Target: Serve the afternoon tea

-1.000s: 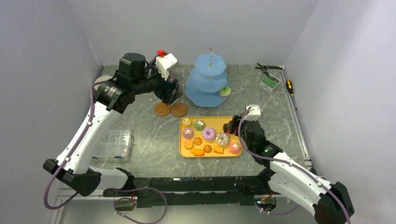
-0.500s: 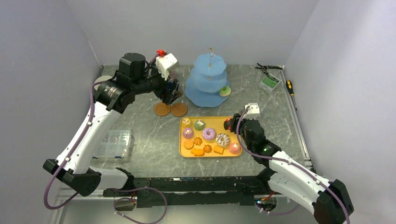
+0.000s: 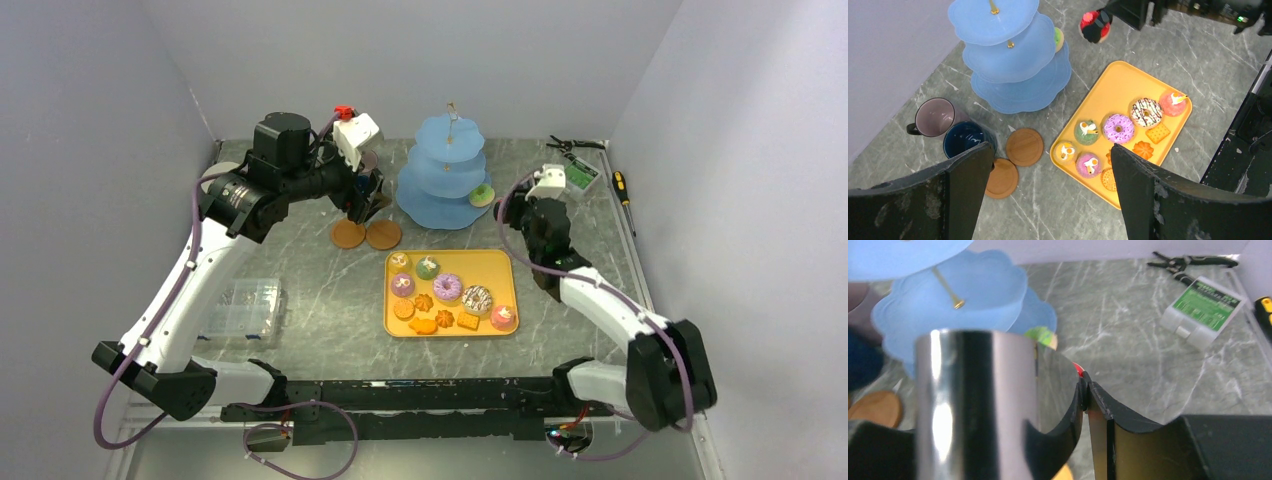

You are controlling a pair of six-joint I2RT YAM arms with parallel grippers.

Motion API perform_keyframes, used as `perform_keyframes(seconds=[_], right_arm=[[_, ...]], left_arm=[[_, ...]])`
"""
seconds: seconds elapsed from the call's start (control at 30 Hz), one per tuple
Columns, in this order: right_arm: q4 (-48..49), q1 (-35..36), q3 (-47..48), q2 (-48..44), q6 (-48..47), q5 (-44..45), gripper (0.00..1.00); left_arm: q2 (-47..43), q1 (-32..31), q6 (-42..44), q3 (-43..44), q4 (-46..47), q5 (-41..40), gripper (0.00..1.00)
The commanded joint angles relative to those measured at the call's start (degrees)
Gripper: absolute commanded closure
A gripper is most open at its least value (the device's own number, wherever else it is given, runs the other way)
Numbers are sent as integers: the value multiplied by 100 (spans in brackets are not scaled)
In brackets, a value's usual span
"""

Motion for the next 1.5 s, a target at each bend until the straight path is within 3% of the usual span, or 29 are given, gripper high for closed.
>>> perform_keyframes(seconds=[0.0,0.3,0.9,1.2,1.47], right_arm=[[837,-390,674,620,-158,-439,53],[1177,-635,1326,1831,-124,-599,53],[1047,-713,2403,3002,-160,-864,54],[939,-660,1386,1734,242,-914,54],[868,-35,669,952,484,-914,53]], left_arm=[[-76,5,-92,192,121,116,7],[-50,6,-35,210,132,113,7],[-71,5,23,228,117,94,7],[-135,5,-16,227,84,149,7],[-198,5,-36,173,148,169,7]])
